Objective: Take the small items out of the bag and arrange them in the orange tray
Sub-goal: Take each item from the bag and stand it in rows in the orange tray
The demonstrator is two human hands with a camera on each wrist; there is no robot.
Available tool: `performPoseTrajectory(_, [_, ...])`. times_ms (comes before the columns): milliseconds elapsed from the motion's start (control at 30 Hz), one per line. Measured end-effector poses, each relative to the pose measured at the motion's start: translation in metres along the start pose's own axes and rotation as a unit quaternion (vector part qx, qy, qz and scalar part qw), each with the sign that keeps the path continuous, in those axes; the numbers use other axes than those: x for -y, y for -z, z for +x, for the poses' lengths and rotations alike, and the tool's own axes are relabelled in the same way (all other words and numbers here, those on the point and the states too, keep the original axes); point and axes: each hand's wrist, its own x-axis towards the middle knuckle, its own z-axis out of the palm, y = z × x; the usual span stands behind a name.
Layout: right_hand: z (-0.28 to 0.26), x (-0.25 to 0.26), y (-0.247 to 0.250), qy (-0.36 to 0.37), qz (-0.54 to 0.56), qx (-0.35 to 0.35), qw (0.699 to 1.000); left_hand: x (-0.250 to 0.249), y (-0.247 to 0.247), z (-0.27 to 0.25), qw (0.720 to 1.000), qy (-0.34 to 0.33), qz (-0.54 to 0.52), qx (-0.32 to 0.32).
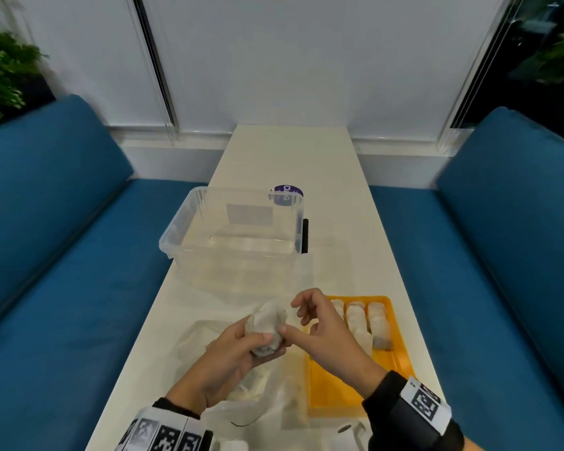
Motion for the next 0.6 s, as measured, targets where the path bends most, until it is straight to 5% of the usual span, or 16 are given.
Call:
performPoseTrajectory(400, [-0.009,-0.002,0.012,-0.042,0.102,0.045,0.993,0.008,-0.012,-0.002,0.984,-0.037,0.168,-0.036])
performPoseTrajectory(600, [-0.014,-0.007,0.021,-0.08,0.169,0.036,0.982,0.01,-0.017,-0.002,0.989,-0.053,0.128,-0.059])
